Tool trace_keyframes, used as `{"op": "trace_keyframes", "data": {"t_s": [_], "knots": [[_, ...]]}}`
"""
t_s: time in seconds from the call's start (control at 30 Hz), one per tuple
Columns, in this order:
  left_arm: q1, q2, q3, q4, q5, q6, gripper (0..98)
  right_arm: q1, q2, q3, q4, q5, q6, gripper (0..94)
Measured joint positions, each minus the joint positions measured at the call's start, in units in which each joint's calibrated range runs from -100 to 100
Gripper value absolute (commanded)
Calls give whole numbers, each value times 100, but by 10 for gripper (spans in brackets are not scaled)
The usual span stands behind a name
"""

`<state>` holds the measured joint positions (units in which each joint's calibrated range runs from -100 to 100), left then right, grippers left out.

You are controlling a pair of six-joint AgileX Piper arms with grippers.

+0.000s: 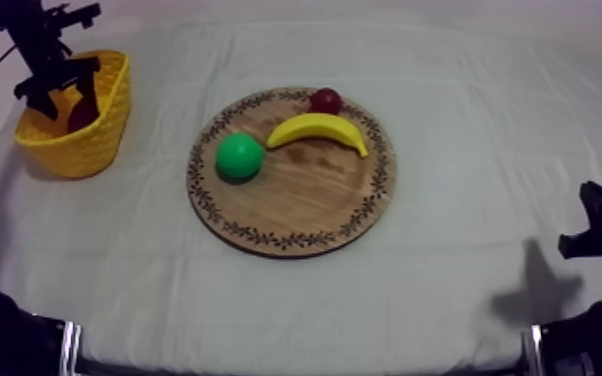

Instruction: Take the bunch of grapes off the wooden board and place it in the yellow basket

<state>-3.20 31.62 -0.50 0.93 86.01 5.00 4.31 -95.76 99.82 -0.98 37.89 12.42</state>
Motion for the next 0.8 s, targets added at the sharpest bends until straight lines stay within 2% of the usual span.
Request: {"op": "trace_keyframes", "data": {"t_s": [0.13, 0.27, 0.8], "knots": [[7, 64, -27, 49, -37, -28, 881, 0, 0, 0, 0, 0, 0, 3], [12, -22, -27, 63, -52, -39, 881, 0, 0, 0, 0, 0, 0, 3], [84, -1495, 582, 138, -80, 10, 470, 0, 0, 0, 0, 0, 0, 3]]}}
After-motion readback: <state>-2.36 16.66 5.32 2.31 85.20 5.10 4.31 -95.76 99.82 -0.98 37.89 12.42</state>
